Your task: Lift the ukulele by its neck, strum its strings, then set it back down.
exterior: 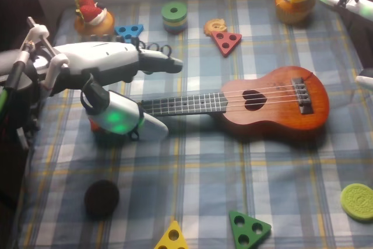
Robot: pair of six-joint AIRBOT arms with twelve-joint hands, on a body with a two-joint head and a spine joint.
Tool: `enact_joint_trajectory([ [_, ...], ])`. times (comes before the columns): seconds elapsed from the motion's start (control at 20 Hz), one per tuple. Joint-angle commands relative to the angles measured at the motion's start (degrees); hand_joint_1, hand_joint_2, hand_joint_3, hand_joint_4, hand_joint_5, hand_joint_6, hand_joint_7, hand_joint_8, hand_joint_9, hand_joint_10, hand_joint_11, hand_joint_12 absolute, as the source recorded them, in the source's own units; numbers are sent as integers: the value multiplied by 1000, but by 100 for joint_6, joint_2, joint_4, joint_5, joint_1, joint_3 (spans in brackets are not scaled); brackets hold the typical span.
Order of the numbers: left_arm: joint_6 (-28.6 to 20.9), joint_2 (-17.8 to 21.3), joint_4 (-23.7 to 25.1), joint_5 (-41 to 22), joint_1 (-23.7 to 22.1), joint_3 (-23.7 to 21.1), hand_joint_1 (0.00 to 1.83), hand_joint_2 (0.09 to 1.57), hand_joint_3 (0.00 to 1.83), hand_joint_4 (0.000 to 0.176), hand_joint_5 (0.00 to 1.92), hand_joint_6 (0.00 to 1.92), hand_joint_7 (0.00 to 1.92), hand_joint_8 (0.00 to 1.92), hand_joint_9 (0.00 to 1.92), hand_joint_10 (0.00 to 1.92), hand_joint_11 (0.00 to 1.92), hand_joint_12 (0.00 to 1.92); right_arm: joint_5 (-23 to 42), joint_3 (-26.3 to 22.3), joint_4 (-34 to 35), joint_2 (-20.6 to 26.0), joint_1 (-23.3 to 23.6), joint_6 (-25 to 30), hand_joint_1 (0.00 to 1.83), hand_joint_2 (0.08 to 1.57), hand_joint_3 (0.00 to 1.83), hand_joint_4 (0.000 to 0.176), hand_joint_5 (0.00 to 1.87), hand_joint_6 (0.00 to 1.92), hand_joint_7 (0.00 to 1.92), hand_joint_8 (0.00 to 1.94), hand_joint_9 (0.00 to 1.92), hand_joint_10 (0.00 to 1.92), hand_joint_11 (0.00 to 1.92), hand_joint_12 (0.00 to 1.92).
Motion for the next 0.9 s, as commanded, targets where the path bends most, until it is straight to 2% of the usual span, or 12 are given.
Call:
enact_joint_trajectory([
  [0.0, 4, -87, -74, -515, 4, 34, 778, 1026, 7, 9, 301, 61, 291, 31, 0, 819, 0, 1664, 727, 17, 2, 21, 50, -16, 323, 1331, 1, 0, 0, 0, 0, 0, 0, 0, 0, 0],
  [0.05, 72, -172, -179, -475, 55, 109, 762, 1083, 7, 1, 324, 107, 333, 62, 0, 949, 0, 1723, 729, 17, 14, 21, 43, -16, 346, 1337, 3, 0, 0, 0, 0, 0, 0, 0, 0, 0],
  [0.25, 1872, -406, -1887, -557, 280, 202, 808, 1254, 2, 0, 133, 747, 217, 497, 8, 1109, 0, 1847, 745, 17, 28, 23, 35, -16, 440, 1317, 0, 0, 0, 0, 0, 0, 0, 0, 0, 0],
  [0.35, 1889, -517, -2087, -590, 349, 325, 876, 1211, 0, 0, 164, 854, 182, 742, 38, 1157, 0, 1824, 749, 15, 28, 23, 35, -14, 421, 1318, 0, 0, 0, 0, 0, 0, 0, 0, 0, 0],
  [0.4, 1890, -561, -2172, -621, 368, 378, 990, 1154, 0, 0, 345, 954, 370, 837, 232, 1141, 0, 1849, 748, 12, 27, 21, 35, -9, 394, 1323, 0, 0, 0, 0, 0, 0, 0, 0, 0, 0],
  [0.45, 1890, -597, -2243, -670, 382, 419, 1010, 1234, 2, 0, 630, 1313, 427, 1006, 300, 1256, 42, 1907, 748, 10, 26, 15, 35, -8, 387, 1323, 0, 0, 0, 0, 0, 0, 0, 0, 0, 0],
  [0.5, 1890, -619, -2286, -705, 389, 438, 1037, 1340, 4, 17, 562, 1589, 515, 1530, 268, 1515, 54, 1918, 748, 11, 25, 9, 35, 0, 371, 1324, 0, 0, 0, 0, 0, 0, 0, 0, 0, 0],
  [0.55, 1890, -635, -2298, -721, 389, 452, 1068, 1342, 0, 14, 583, 1555, 579, 1673, 373, 1840, 262, 1920, 748, 11, 24, 7, 35, 5, 330, 1321, 0, 0, 0, 0, 0, 0, 0, 0, 0, 0],
  [0.6, 1890, -651, -2314, -756, 389, 461, 1026, 1311, 0, 0, 638, 1535, 510, 1871, 472, 1905, 381, 1921, 748, 13, 24, -3, 35, 16, 309, 1322, 0, 0, 0, 0, 0, 0, 0, 0, 0, 0],
  [0.65, 1890, -657, -2347, -810, 389, 464, 1055, 1294, 0, 0, 665, 1515, 576, 1911, 625, 1918, 540, 1921, 748, 20, 23, -26, 36, 44, 271, 1320, 0, 0, 0, 0, 0, 0, 0, 0, 0, 0],
  [0.8, 1891, -631, -2400, -987, 372, 439, 1058, 1299, 0, 0, 644, 1536, 508, 1921, 597, 1921, 594, 1921, 719, 160, -172, -158, 36, 456, 288, 1355, 12, 0, 0, 0, 0, 0, 0, 0, 0, 0],
  [0.85, 1892, -592, -2401, -1068, 364, 399, 1211, 1212, 0, 0, 529, 1844, 539, 1921, 626, 1921, 605, 1921, 702, 250, -275, -215, 36, 705, 390, 1391, 21, 0, 0, 0, 0, 0, 0, 0, 0, 0],
])
